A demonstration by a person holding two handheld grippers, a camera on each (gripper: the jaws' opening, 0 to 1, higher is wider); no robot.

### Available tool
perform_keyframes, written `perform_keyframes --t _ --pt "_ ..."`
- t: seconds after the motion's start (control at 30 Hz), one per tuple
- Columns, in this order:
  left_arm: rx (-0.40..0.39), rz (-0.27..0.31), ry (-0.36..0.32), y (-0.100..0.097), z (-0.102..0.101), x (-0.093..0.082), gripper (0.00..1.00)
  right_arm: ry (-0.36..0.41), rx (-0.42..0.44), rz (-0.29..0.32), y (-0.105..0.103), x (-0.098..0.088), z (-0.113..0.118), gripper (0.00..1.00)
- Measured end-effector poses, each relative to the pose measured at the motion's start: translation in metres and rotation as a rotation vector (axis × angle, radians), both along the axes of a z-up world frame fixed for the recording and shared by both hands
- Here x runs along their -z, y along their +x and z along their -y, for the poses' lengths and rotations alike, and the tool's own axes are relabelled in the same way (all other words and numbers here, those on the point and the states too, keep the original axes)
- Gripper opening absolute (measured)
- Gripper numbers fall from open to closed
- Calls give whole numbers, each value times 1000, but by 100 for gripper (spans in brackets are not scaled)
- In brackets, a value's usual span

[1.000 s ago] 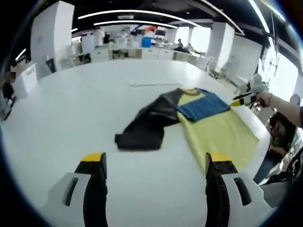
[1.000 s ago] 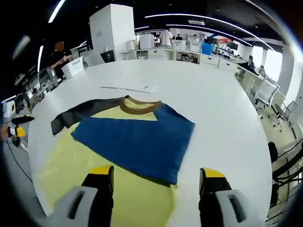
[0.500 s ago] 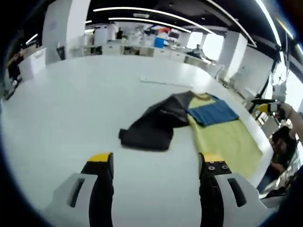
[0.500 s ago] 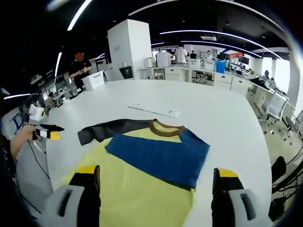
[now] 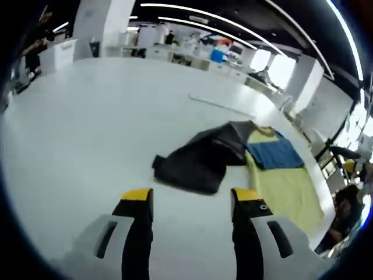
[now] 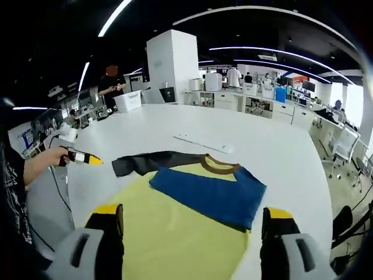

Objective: Fold the garment on the visible template until the final outline fits inside the template.

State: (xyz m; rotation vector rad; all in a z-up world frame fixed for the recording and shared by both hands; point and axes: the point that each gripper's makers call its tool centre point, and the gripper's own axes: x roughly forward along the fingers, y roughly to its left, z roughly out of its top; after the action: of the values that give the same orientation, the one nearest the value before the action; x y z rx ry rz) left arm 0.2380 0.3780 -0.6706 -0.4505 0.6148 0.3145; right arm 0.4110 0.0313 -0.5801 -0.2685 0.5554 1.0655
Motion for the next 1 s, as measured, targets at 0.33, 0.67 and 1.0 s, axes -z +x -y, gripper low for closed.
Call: perform_keyframes --t 0.33,0.67,1.0 --pt "-164 8 -93 12 -8 21 38 -26 -37 43 -23 -9 2 97" --pt "-255 -23 -137 23 -8 40 29 -19 -41 49 -30 -12 4 95" --pt "-314 -70 -156 24 -5 51 21 -34 -6 54 -28 -10 12 91"
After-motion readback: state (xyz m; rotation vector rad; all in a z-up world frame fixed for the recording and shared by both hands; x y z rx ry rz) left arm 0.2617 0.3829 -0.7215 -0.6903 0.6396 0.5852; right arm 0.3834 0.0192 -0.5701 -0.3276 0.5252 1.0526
